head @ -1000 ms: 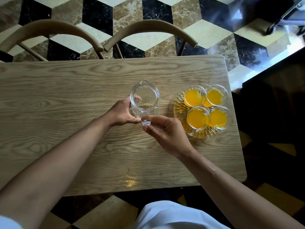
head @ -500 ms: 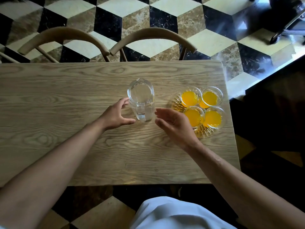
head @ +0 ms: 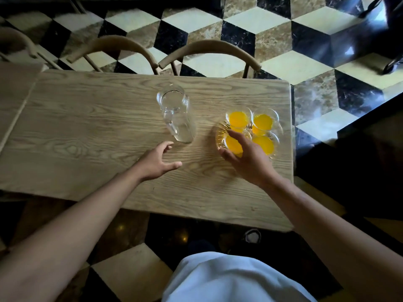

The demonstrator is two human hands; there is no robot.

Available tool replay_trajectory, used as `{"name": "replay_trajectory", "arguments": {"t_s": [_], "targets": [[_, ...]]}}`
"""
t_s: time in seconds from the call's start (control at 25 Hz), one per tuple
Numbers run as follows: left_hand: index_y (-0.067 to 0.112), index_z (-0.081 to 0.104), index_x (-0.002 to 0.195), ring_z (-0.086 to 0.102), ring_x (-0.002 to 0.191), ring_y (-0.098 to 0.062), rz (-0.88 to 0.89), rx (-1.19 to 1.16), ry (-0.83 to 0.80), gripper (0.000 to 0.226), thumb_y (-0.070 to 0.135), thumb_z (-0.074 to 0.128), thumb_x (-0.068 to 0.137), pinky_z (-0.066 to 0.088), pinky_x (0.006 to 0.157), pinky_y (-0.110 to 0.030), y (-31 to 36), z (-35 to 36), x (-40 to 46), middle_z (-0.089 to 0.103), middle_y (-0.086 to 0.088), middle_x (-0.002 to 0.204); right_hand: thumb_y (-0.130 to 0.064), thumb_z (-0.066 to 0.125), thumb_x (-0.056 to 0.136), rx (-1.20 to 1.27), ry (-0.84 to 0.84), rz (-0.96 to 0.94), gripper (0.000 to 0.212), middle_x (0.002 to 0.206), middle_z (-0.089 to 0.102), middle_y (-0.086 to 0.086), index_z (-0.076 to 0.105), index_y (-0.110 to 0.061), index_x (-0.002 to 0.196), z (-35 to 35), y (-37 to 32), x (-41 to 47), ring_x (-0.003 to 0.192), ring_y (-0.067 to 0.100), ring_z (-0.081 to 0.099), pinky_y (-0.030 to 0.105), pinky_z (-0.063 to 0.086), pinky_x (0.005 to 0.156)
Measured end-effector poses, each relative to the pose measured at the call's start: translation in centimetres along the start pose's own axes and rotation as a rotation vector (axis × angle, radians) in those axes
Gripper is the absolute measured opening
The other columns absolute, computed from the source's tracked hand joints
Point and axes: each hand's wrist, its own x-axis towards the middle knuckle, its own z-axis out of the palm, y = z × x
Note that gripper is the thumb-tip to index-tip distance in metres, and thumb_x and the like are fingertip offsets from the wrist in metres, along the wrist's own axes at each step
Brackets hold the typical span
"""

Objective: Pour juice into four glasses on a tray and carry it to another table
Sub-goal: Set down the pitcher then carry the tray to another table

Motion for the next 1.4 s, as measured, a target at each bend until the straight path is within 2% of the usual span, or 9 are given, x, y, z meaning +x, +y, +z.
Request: {"name": "replay_trajectory", "arguments": {"t_s": [0.16,0.36,0.48,0.56,0.72,0.84,0.96,1.24,1.4], "targets": [[0.018,0.062,0.143,0.063,0.132,-0.025,0.022,0.098,0.025,0.056,0.033,0.081,0.093,0.045,0.108,-0.03,4.1,4.1,-3.4,0.066,-0.009,0.145,-0.052,0.063,0.096,-0.101,0.009,-0.023,0.072,0.155,0.053,0.008,0.04,-0.02,0.156,-4.1,3.5,-3.1,0.141,0.028,0.049,0.027,0.035,0.1],[0.015,0.061,0.144,0.057,0.14,-0.027,0.113,0.144,0.009,0.053,0.029,0.078,0.096,0.043,0.112,-0.034,9.0,7.5,-3.9,0.064,-0.009,0.149,-0.057,0.06,0.096,-0.136,0.02,0.047,0.072,0.157,0.049,0.008,0.037,-0.024,0.156,-8.5,7.2,-5.3,0.14,0.026,0.049,0.029,0.035,0.099],[0.014,0.061,0.143,0.06,0.137,-0.027,0.134,0.121,0.037,0.05,0.027,0.076,0.097,0.047,0.11,-0.037,10.7,8.1,-2.9,0.066,-0.011,0.145,-0.052,0.062,0.098,-0.128,0.05,0.099,0.066,0.155,0.051,0.009,0.042,-0.023,0.153,-9.7,9.0,-6.0,0.139,0.027,0.049,0.029,0.033,0.099],[0.013,0.063,0.141,0.062,0.133,-0.025,0.126,0.105,0.07,0.046,0.023,0.075,0.097,0.047,0.105,-0.032,10.7,8.1,-2.2,0.068,-0.011,0.14,-0.046,0.064,0.099,-0.099,0.054,0.129,0.06,0.15,0.054,0.01,0.048,-0.02,0.15,-10.1,9.3,-6.3,0.137,0.027,0.051,0.03,0.037,0.101],[0.007,0.066,0.136,0.066,0.123,-0.027,0.131,0.07,0.098,0.038,0.011,0.07,0.099,0.044,0.099,-0.028,10.0,8.0,0.2,0.071,-0.014,0.131,-0.036,0.068,0.098,-0.032,0.091,0.199,0.051,0.14,0.064,0.013,0.058,-0.011,0.141,-9.9,10.5,-5.4,0.126,0.028,0.062,0.042,0.051,0.105],[0.007,0.067,0.134,0.067,0.117,-0.026,0.134,0.042,0.103,0.034,0.009,0.067,0.1,0.046,0.099,-0.028,9.2,8.0,2.4,0.072,-0.013,0.127,-0.032,0.07,0.097,-0.013,0.141,0.28,0.049,0.137,0.067,0.012,0.061,-0.009,0.138,-9.7,10.7,-4.0,0.12,0.026,0.066,0.038,0.053,0.101],[0.008,0.068,0.132,0.068,0.111,-0.025,0.151,-0.015,0.107,0.032,0.01,0.063,0.101,0.05,0.096,-0.03,9.1,8.0,4.5,0.073,-0.011,0.122,-0.025,0.073,0.096,-0.007,0.173,0.346,0.046,0.133,0.069,0.013,0.062,-0.006,0.136,-9.2,11.6,-2.4,0.114,0.026,0.069,0.041,0.056,0.099],[0.005,0.067,0.131,0.067,0.113,-0.032,-0.01,-0.067,0.106,0.032,0.005,0.054,0.101,0.047,0.095,-0.032,7.7,9.1,9.3,0.073,-0.014,0.122,-0.022,0.075,0.094,0.026,0.215,0.509,0.045,0.125,0.072,0.011,0.063,-0.008,0.135,-8.1,14.5,0.8,0.099,0.013,0.065,0.034,0.056,0.093],[0.007,0.066,0.133,0.068,0.104,-0.028,-0.108,-0.098,0.079,0.032,0.01,0.057,0.103,0.048,0.093,-0.032,7.2,10.1,11.4,0.072,-0.009,0.117,-0.028,0.074,0.094,-0.049,0.177,0.538,0.046,0.124,0.073,0.011,0.064,-0.008,0.134,-8.0,16.3,3.5,0.101,0.015,0.067,0.029,0.052,0.093]]}}
